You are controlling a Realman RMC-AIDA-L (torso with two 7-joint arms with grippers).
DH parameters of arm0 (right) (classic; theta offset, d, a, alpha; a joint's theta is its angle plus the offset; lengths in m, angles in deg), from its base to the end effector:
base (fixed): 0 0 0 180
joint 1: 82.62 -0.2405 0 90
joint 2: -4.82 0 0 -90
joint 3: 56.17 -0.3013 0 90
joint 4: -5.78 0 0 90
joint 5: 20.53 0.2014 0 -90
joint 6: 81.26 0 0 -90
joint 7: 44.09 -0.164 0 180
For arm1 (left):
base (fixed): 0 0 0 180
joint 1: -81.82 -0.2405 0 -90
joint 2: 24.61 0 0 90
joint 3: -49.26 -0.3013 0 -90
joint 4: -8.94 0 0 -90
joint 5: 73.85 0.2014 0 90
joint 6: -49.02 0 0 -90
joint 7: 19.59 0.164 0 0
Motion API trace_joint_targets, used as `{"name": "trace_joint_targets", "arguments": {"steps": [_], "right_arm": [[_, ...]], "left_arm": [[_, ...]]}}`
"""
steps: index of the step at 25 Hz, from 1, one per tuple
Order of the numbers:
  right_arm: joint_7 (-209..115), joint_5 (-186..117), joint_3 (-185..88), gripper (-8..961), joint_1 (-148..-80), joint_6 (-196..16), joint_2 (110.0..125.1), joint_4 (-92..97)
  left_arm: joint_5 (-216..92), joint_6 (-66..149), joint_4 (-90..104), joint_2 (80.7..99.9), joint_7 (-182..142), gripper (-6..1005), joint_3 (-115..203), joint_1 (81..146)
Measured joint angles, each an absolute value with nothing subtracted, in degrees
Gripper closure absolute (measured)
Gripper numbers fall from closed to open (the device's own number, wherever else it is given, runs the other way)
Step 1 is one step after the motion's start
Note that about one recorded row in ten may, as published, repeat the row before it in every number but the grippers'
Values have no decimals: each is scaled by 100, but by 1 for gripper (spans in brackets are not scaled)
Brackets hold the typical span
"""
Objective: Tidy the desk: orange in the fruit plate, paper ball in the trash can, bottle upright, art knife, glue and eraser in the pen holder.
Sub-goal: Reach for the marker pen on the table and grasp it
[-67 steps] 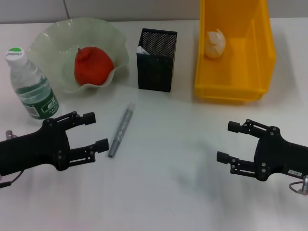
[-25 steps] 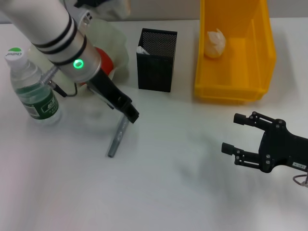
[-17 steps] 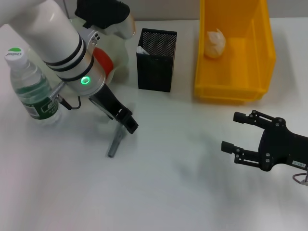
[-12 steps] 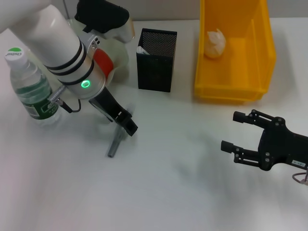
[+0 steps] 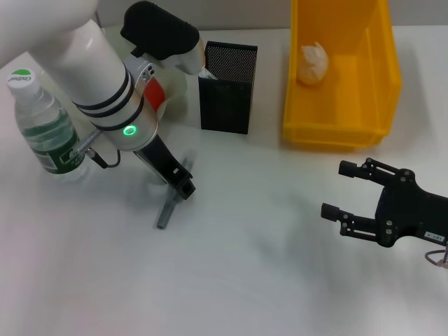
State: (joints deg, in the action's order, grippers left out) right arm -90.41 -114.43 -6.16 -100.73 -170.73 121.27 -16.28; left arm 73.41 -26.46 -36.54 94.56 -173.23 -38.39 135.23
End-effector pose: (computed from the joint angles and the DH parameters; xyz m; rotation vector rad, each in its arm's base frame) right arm 0.3365 0.2738 -0.0537 -2.5636 0.3529 0.8277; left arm -0.2045 0.4142 -0.1077 -2.5801 -0.9801 0.6971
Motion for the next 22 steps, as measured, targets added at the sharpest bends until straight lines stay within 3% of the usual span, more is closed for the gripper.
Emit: {"name": "trace_joint_targets", "arguments": {"steps": [10, 21, 22], "right_arm": [[-9050, -11427, -616, 158, -10074, -17060, 12127, -1628], [-9055, -11421, -616, 157, -10114, -17055, 12128, -1628], [-9058, -11421, -616, 157, -10117, -17055, 12128, -1628]], "left_arm": [[7349, -2568, -3665, 9456, -17297, 600, -3861, 13516], [7362, -2566, -3665, 9456, -17288, 623, -4152, 13530], [7357, -2567, -3693, 9456, -17288, 688, -4164, 13522]]}}
